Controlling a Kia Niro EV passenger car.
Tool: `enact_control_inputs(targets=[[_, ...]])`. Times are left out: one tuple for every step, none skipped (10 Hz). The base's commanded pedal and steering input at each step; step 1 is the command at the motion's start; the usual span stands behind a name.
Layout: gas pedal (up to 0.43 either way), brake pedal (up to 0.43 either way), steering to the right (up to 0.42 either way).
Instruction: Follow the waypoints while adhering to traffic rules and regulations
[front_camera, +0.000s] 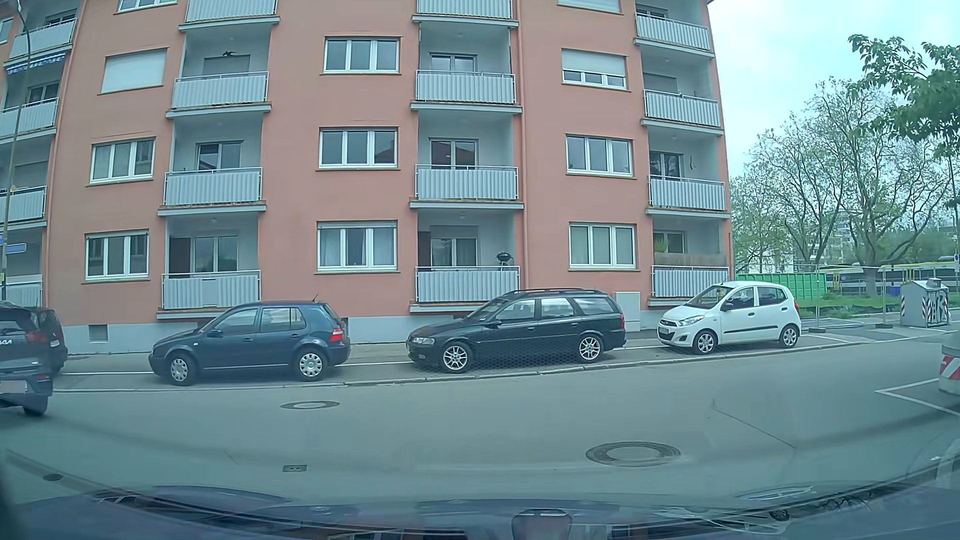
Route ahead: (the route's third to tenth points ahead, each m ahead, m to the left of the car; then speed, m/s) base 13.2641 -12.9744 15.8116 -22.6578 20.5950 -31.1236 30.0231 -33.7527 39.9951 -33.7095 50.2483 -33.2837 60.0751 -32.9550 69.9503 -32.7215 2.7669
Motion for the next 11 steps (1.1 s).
enact_control_inputs(targets=[[0.000,0.000,0.052],[0.000,0.000,0.065],[0.020,0.000,0.081],[0.039,0.000,0.103],[0.039,0.000,0.118],[0.039,0.000,0.142],[0.047,0.000,0.163],[0.059,0.000,0.179],[0.067,0.000,0.206],[0.079,0.000,0.243],[0.079,0.000,0.276]])
